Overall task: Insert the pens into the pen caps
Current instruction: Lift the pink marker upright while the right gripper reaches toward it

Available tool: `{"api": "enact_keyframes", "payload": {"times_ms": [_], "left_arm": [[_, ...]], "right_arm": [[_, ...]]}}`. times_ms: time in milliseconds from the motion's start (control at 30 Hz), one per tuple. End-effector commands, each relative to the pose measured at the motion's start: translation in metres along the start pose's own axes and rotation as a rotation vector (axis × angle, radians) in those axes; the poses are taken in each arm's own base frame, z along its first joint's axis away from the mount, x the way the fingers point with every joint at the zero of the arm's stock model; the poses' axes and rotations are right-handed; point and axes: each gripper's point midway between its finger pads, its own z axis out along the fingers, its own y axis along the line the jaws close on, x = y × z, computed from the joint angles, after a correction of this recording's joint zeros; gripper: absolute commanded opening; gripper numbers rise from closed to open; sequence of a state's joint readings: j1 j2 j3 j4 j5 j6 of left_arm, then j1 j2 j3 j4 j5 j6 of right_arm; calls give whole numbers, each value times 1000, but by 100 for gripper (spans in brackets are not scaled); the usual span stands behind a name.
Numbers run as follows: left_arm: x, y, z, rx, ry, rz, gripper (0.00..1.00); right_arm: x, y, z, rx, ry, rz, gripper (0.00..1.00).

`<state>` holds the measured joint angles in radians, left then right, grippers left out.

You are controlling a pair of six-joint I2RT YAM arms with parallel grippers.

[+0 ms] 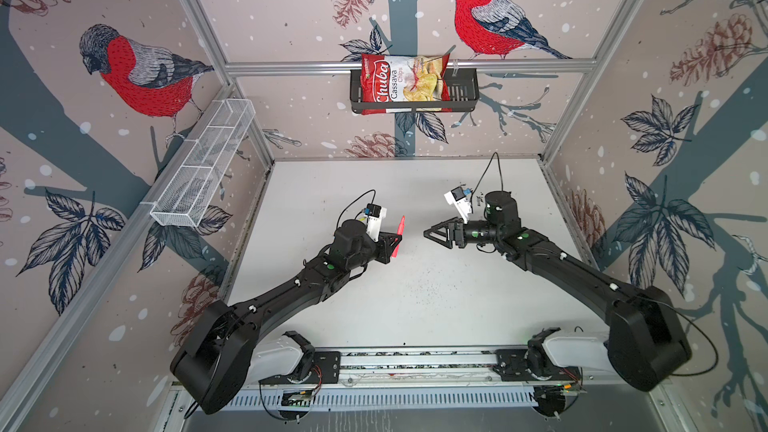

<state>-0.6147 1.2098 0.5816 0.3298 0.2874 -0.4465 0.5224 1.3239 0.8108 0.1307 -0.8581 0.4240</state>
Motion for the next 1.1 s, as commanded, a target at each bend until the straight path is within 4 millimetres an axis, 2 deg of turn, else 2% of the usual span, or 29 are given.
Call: {"api": "enact_keyframes", "payload": {"times_ms": [0, 200, 467, 967, 1067], "left_arm": [[-16, -18, -4, 63, -80, 1, 4], [-14, -29, -7, 69, -100, 15, 4], [-14, -38, -10, 88, -123, 12, 5], [-15, -42, -7, 105, -127, 19, 5], [-15, -43, -6, 109, -124, 23, 5]], "right_arm": [[-13, 6, 9, -14, -42, -28, 72], [-18, 13, 23, -47, -58, -17, 65], [-15, 11, 43, -45, -45, 5, 54], [-17, 9, 54, -56, -42, 21, 36], [-18, 8, 55, -56, -40, 26, 30]]}}
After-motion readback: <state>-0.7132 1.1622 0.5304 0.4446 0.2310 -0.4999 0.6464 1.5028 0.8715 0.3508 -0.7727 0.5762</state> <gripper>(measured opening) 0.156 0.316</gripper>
